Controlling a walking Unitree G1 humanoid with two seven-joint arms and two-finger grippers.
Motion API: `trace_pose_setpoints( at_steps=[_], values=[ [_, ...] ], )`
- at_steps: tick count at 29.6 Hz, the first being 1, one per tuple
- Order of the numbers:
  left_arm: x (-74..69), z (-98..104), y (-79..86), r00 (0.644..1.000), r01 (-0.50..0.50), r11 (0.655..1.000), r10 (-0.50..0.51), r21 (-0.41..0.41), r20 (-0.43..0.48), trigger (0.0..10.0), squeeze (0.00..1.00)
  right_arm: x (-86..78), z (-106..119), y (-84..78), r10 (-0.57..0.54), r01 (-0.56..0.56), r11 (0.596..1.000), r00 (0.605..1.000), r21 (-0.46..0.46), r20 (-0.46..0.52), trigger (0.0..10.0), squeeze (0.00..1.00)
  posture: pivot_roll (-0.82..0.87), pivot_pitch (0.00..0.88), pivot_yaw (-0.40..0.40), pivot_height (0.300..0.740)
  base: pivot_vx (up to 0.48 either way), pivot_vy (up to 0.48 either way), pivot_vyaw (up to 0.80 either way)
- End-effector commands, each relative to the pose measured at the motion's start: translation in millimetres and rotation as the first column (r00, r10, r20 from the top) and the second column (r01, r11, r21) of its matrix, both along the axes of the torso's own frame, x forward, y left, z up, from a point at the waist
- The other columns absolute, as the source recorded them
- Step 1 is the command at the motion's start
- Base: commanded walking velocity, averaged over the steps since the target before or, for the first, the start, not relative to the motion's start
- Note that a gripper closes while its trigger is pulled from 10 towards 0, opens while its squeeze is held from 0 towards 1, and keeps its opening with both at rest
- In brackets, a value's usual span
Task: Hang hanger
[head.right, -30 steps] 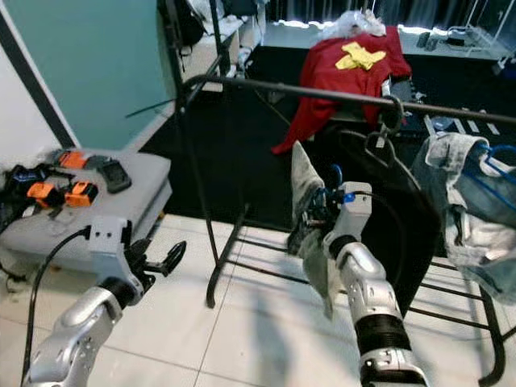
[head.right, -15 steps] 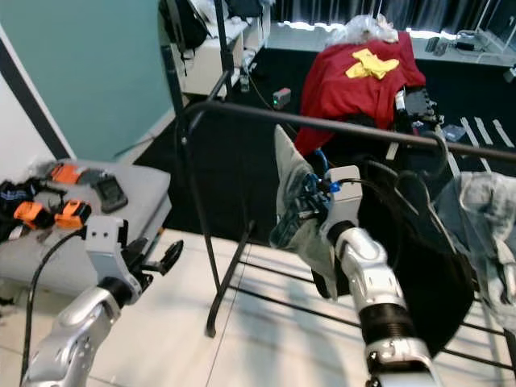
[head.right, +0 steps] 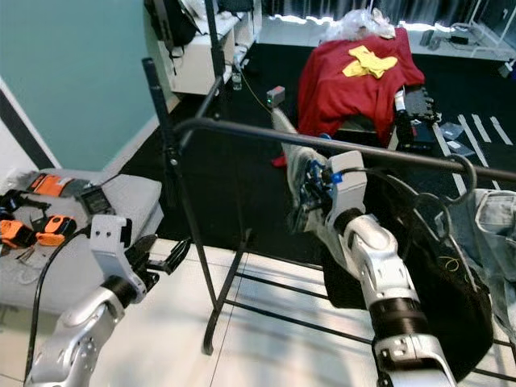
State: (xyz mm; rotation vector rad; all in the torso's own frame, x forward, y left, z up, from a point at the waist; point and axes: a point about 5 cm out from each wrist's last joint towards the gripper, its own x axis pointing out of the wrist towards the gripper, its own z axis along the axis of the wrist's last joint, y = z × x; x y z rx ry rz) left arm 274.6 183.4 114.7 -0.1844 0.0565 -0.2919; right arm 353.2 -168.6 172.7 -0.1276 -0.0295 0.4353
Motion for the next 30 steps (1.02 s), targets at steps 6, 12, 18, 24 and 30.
trace_pose_setpoints(
  at_steps=[6,12,18,24,30],
  values=[
    [-3.0,-3,0.7,1.000,0.011,1.000,-0.011,-0.009,-0.009,10.0,0.00,-16.1,-9,6.5,0.113,-0.114,0.991,0.993,-0.072,-0.012,10.0,0.00,-0.09,0.068,-0.002,0.740,0.000,0.000,0.00],
    [-3.8,-3,1.6,1.000,0.021,1.000,-0.021,-0.019,-0.008,10.0,0.00,-37.2,-10,16.2,0.222,-0.221,0.975,0.975,-0.022,0.015,10.0,0.00,-0.10,0.070,0.007,0.740,0.000,0.000,0.00],
    [-3.9,-3,1.7,1.000,0.026,0.999,-0.026,-0.022,-0.009,10.0,0.00,-36.9,2,15.2,0.210,-0.211,0.977,0.977,0.022,0.049,10.0,0.00,-0.10,0.067,0.008,0.740,0.000,0.000,0.00],
    [-4.2,-3,1.2,1.000,0.029,0.999,-0.029,-0.025,-0.007,10.0,0.00,-29.3,22,4.7,0.126,-0.130,0.991,0.986,0.032,0.108,10.0,0.00,-0.10,0.067,0.002,0.740,0.000,0.000,0.00],
    [-4.7,-2,1.6,1.000,0.028,0.999,-0.028,-0.030,-0.006,10.0,0.00,-23.6,36,-5.0,0.007,-0.016,0.997,0.992,0.070,0.124,10.0,0.00,-0.10,0.070,0.003,0.740,0.000,0.000,0.00]
  ],
)
